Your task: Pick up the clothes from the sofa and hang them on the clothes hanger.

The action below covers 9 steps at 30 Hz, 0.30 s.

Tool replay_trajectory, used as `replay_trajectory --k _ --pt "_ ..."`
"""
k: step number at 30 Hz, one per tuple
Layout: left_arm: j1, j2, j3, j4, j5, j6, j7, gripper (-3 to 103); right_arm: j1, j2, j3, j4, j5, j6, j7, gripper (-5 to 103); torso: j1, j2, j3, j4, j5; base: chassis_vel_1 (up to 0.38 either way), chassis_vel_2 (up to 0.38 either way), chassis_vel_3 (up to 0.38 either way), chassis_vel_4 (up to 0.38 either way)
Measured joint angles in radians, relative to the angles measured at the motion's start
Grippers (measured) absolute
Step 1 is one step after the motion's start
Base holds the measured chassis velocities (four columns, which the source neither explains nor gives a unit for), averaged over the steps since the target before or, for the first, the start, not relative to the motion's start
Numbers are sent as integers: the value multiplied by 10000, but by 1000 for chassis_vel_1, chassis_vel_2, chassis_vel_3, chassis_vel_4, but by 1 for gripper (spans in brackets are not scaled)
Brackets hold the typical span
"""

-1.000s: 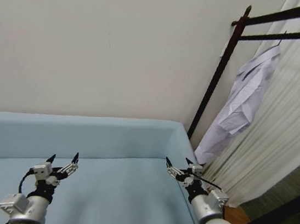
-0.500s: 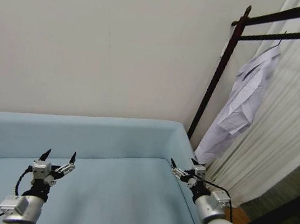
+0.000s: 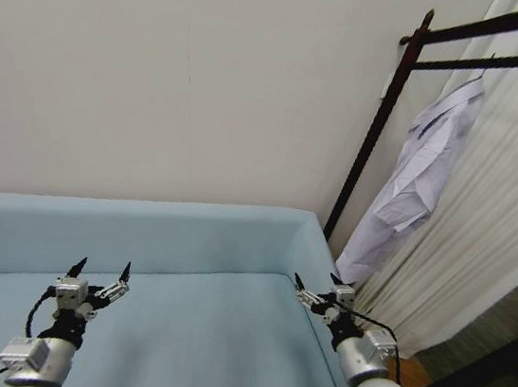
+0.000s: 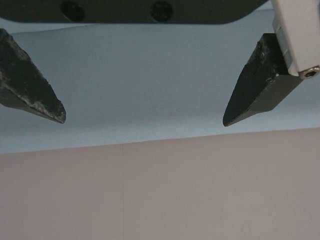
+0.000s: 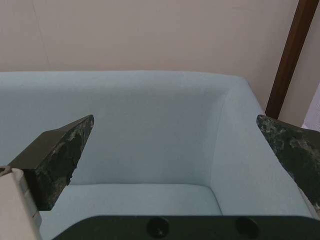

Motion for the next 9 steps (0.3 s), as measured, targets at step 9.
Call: replay_trajectory --k 9 --pt "0 -1 0 -5 -8 9 -3 100 5 -1 -7 4 8 5 7 100 0 0 0 0 0 0 0 0 0"
